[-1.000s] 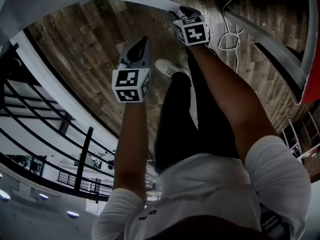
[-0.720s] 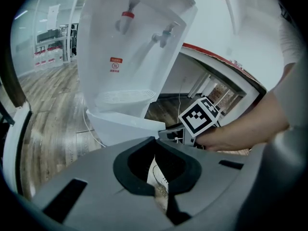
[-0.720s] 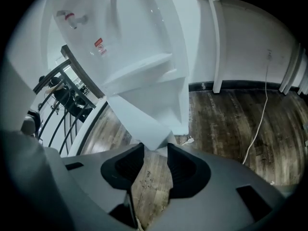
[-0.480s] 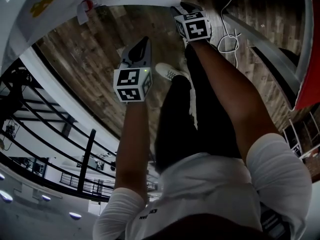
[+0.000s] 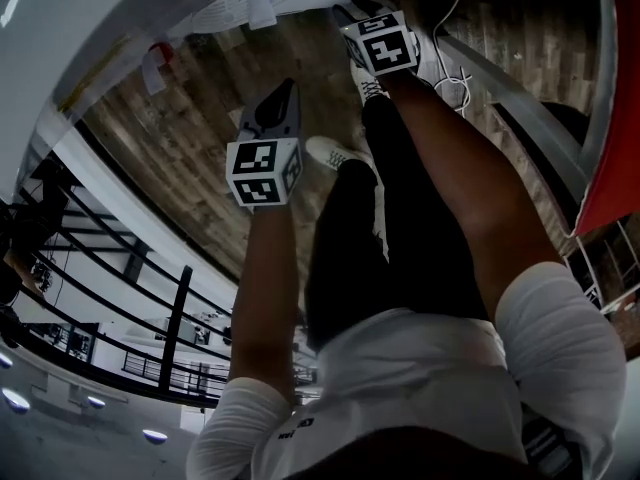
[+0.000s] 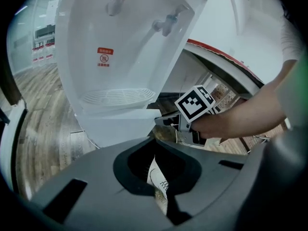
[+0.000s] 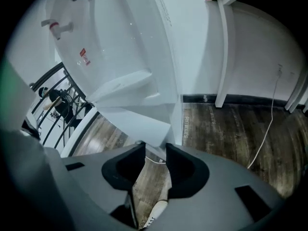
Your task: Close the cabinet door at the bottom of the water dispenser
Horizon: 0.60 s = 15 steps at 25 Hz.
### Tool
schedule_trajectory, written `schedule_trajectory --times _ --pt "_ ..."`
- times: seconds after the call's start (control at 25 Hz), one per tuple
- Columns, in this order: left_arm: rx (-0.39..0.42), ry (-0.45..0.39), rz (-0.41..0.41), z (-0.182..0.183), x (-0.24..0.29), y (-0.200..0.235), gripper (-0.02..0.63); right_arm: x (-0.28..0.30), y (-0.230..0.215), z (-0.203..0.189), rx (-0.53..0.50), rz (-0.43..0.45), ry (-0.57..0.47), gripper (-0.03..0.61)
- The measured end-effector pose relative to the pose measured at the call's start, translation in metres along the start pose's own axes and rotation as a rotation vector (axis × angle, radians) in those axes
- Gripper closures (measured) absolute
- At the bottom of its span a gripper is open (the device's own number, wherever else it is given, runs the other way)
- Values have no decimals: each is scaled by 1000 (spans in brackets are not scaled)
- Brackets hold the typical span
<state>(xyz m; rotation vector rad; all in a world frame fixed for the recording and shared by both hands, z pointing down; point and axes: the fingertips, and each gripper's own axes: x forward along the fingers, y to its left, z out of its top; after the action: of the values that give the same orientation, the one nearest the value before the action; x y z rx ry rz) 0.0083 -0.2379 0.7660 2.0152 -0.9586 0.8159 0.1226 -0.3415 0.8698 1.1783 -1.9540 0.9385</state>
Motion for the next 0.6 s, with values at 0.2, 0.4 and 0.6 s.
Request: schedule_trajectory --times 0.2,0.4,0.6 --pt "1 10 2 -1 11 -2 621 7 -12 13 -18 -2 -15 437" --pt "-13 5 15 4 14 2 621 11 -17 23 -58 -6 -11 440" --pt "-8 0 19 6 14 -2 621 13 -22 33 -96 -15 -10 442"
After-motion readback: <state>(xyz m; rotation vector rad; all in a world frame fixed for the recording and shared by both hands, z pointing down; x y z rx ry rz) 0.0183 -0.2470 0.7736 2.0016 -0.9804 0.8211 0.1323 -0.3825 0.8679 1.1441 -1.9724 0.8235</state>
